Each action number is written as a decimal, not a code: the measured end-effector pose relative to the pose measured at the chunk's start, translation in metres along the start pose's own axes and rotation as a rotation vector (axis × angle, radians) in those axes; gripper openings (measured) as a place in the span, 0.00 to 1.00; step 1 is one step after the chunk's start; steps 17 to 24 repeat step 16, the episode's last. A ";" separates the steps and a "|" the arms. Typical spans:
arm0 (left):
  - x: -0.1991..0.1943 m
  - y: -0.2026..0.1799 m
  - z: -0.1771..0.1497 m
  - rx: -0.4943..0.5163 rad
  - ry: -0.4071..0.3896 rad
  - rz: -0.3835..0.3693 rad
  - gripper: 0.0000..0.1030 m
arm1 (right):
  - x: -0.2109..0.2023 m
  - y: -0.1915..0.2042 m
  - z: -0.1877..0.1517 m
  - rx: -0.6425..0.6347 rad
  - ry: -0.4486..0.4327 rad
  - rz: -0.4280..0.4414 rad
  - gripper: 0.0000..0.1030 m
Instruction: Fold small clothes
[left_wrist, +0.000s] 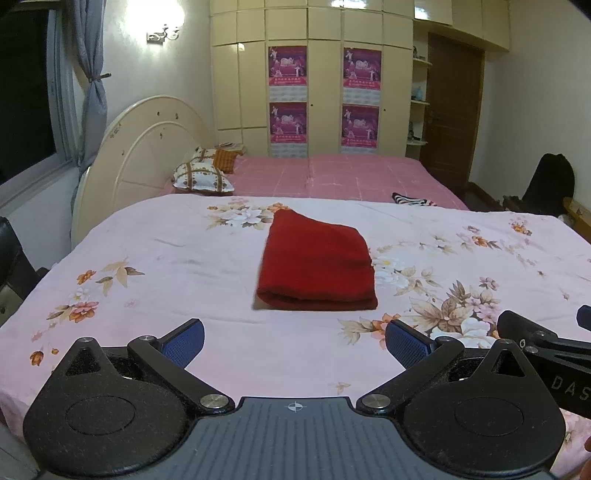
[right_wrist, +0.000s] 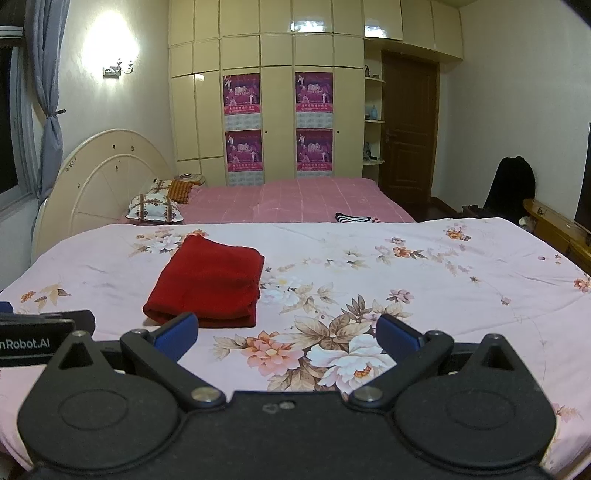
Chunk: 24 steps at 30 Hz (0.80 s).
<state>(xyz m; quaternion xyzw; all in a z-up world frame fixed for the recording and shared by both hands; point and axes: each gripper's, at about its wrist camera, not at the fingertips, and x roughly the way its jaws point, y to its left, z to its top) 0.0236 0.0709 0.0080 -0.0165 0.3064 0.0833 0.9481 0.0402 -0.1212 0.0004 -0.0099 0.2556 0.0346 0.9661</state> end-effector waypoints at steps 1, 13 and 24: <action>0.000 -0.001 0.000 0.000 0.002 -0.001 1.00 | 0.001 0.001 0.000 -0.002 0.002 -0.002 0.99; 0.013 -0.005 0.002 0.010 -0.010 -0.059 1.00 | 0.006 0.002 0.002 0.000 0.006 -0.017 0.99; 0.018 -0.008 0.004 0.016 -0.012 -0.048 1.00 | 0.012 0.000 0.002 0.012 0.012 -0.022 0.99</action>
